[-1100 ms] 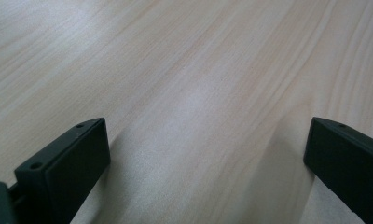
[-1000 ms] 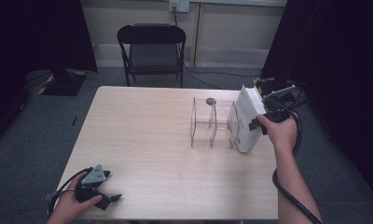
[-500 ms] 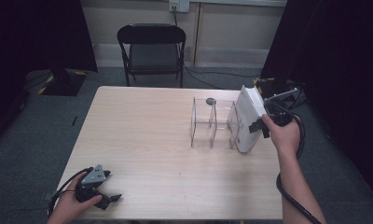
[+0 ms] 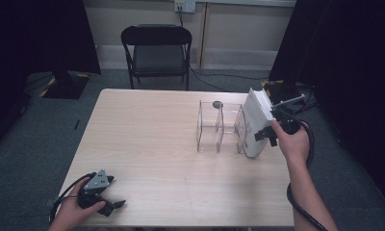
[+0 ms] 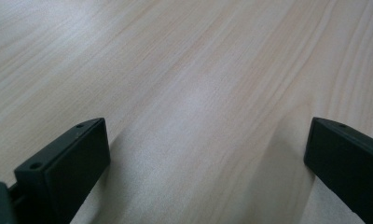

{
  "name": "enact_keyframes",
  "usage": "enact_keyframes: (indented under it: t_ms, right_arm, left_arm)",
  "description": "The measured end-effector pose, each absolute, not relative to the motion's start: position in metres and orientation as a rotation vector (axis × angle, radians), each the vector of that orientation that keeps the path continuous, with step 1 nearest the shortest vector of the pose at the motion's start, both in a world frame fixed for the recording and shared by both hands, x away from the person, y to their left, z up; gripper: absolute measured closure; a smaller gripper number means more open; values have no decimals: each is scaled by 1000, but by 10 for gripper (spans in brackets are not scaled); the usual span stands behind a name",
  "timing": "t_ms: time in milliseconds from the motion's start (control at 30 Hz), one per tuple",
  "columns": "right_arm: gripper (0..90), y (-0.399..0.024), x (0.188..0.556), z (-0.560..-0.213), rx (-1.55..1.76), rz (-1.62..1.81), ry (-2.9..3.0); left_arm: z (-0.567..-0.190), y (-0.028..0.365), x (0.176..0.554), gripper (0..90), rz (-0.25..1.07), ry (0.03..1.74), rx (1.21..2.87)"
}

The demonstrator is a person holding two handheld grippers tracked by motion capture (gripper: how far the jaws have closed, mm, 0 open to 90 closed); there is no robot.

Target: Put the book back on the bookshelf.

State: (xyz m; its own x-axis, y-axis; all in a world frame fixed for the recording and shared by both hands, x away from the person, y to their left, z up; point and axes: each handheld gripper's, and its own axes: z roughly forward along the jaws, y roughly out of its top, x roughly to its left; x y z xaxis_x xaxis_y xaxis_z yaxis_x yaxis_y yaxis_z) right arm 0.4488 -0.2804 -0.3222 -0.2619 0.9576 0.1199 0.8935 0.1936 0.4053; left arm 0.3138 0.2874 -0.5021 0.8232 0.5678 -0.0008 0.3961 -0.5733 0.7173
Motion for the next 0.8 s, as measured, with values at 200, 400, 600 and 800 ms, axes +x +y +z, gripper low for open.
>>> enact_keyframes:
  t_ms: [200, 400, 600, 800]
  right_arm:
    - [189, -281, 445, -325, 1788, 635, 2320]
    - [194, -283, 440, -328, 1769, 652, 2338]
    - [196, -283, 435, -333, 1753, 721, 2363]
    - [201, -286, 430, -340, 1739, 779, 2371]
  left_arm:
    - [-502, 287, 314, 0, 286, 706, 2251]
    - [-502, 287, 314, 0, 285, 707, 2250]
    - [-502, 287, 314, 0, 285, 708, 2251]
    - [-502, 287, 314, 0, 285, 707, 2250]
